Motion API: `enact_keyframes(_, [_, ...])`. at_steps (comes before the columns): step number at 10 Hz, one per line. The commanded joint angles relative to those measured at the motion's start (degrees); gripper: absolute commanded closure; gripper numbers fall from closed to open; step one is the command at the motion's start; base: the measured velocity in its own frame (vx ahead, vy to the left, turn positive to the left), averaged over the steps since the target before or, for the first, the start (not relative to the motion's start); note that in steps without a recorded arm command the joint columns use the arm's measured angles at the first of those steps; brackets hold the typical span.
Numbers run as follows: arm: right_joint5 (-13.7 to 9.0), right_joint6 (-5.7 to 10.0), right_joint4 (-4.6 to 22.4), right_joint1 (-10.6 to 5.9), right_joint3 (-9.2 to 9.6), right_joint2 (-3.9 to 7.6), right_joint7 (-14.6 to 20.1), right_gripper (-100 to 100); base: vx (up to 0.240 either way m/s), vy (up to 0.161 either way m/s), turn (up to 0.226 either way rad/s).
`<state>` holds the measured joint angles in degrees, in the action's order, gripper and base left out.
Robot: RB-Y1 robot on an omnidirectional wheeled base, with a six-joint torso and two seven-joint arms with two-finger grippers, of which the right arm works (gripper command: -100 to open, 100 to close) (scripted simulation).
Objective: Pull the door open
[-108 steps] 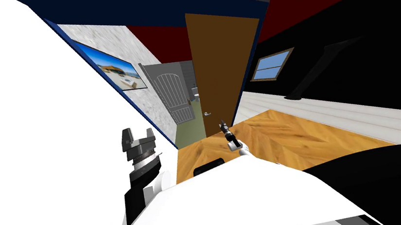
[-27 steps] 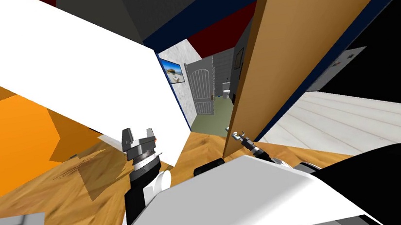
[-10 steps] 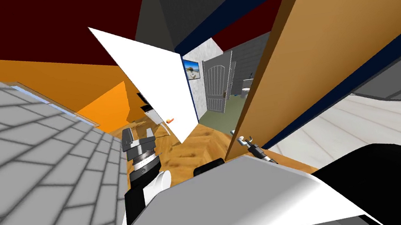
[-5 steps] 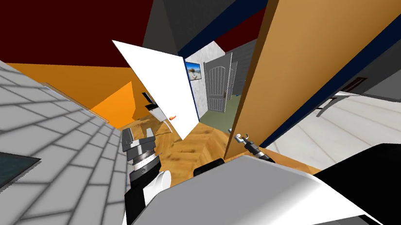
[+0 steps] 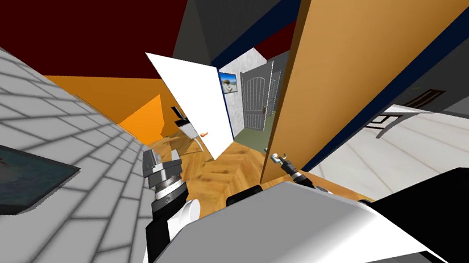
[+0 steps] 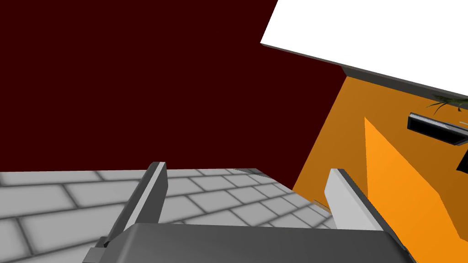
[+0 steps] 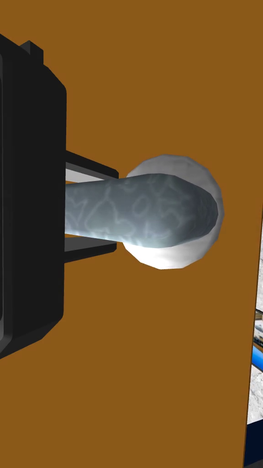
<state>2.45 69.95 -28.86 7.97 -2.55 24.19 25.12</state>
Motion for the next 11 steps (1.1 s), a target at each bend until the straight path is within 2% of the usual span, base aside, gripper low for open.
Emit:
enact_keyframes(1, [0.6, -1.89, -0.2, -1.15, -0.19, -0.60, -0.1, 100, -0.195, -0.016, 0.094])
enact_keyframes(2, [0.8, -2.40, -0.2, -1.68, -0.32, -0.74, -0.2, 100, -0.169, -0.039, 0.078])
enact_keyframes(11, [3.3, -10.49, 0.4, -10.15, -2.40, -3.11, -1.3, 100, -0.199, -0.060, 0.089])
